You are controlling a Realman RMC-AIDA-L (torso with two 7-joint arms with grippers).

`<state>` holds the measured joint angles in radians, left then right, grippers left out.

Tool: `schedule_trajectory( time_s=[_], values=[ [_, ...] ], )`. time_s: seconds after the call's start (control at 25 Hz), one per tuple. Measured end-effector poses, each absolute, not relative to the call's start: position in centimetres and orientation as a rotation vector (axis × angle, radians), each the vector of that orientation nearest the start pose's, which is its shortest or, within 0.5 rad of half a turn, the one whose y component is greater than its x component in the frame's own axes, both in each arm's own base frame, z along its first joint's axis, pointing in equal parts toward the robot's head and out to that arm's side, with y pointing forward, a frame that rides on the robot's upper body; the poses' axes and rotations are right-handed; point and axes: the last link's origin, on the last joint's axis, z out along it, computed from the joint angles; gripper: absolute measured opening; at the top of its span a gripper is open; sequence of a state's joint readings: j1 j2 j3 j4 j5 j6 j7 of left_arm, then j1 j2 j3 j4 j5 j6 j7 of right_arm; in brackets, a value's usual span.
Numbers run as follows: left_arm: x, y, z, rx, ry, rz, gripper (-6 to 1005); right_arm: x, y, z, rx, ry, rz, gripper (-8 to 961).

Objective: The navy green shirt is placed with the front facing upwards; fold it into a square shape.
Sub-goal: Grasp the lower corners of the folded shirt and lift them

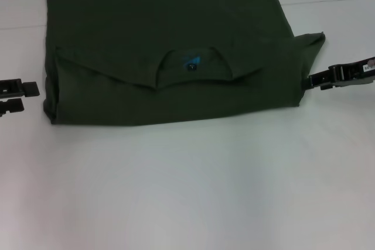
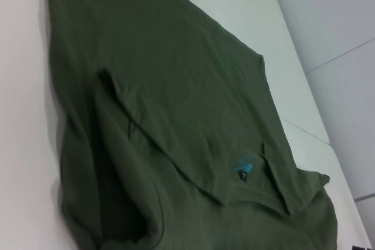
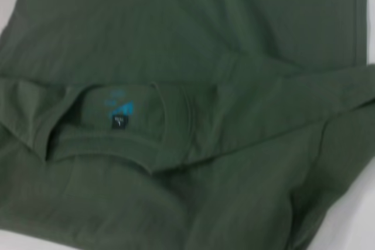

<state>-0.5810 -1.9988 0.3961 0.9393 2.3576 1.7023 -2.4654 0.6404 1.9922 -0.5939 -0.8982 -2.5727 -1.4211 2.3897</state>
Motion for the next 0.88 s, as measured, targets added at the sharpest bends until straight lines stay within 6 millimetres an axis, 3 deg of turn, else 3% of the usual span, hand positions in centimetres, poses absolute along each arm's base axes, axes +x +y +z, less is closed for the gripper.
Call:
schedule_trajectory(
  time_s=[0.88],
  values=[
    [-29.1,34.7,9.7,-2.112,-1.830,-0.593,690,31.6,38.3,5.1,-2.093,1.597,0.141,584]
  ],
)
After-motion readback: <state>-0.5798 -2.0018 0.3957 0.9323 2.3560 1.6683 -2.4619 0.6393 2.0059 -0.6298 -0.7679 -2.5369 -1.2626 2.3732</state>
